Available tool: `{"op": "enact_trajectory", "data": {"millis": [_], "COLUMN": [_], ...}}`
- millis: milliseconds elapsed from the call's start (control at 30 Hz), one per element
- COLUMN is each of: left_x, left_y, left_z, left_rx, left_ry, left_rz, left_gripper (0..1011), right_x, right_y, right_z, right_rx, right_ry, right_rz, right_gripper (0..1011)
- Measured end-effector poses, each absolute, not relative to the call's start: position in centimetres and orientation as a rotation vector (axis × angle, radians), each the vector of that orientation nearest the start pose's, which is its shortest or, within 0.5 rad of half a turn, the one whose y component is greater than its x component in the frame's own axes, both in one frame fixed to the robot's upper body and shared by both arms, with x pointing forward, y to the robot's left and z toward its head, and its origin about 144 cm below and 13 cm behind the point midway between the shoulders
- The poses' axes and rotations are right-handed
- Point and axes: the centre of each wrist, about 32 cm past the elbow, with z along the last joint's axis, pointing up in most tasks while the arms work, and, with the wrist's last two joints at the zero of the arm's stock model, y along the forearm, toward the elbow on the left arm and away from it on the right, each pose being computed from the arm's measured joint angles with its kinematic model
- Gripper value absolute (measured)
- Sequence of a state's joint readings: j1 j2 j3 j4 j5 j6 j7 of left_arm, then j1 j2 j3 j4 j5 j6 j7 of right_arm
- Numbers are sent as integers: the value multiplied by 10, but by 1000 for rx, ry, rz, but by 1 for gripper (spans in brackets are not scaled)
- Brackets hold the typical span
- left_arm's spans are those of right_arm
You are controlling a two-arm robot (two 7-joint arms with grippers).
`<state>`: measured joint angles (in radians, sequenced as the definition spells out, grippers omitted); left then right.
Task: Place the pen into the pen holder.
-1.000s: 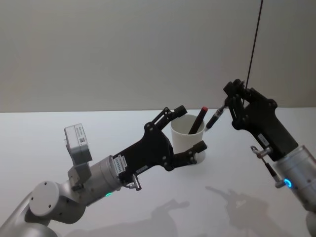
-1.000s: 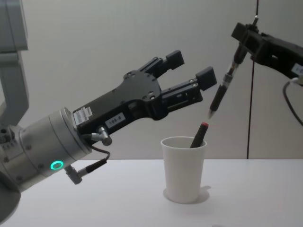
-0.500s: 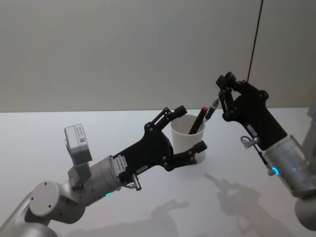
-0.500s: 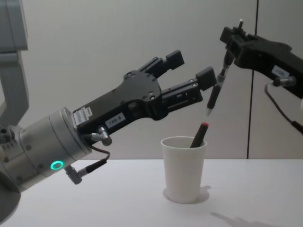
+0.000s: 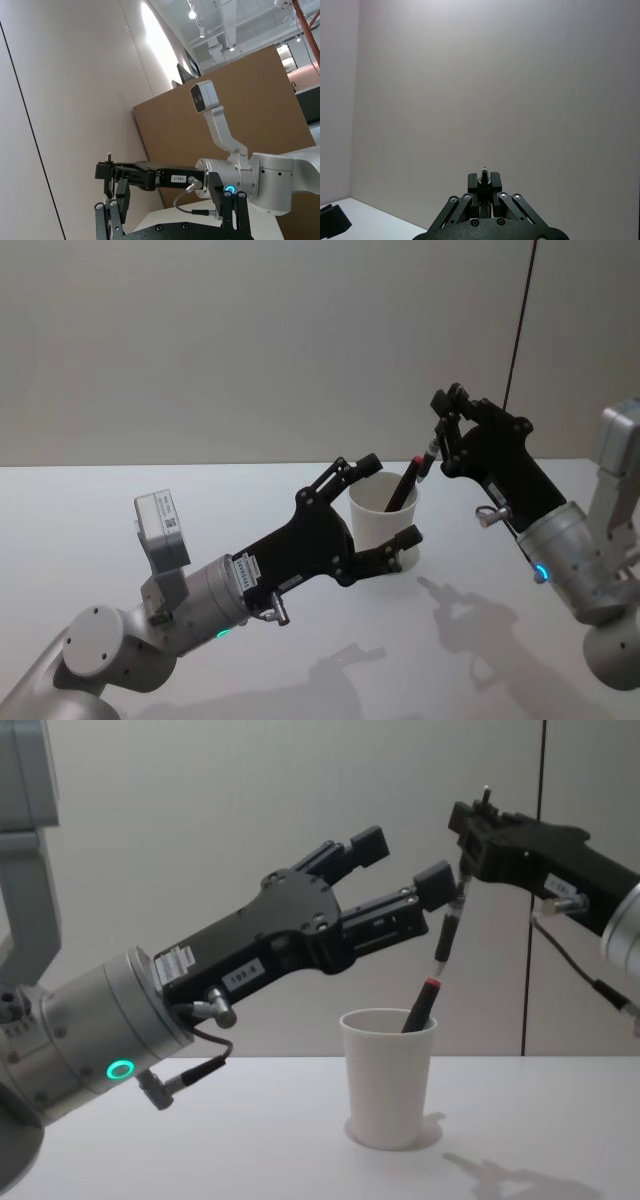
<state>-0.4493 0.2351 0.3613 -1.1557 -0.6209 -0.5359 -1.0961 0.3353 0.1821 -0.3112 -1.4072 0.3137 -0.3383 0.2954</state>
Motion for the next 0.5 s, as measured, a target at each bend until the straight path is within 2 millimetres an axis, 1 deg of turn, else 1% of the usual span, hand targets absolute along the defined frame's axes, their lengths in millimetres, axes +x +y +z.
{"op": "enact_trajectory", "data": {"millis": [500], "left_x": [572], "left_y": [226], "left_z": [1171], "left_rx": [-406], "left_ry": [-369], "left_rz": [322], "left_gripper": [1000], "right_x": [561], "right_y": [-188], "right_z": [1196], "right_rx": [339], "right_ry": [-266], "right_rz": [-990], "right_gripper": [135]}}
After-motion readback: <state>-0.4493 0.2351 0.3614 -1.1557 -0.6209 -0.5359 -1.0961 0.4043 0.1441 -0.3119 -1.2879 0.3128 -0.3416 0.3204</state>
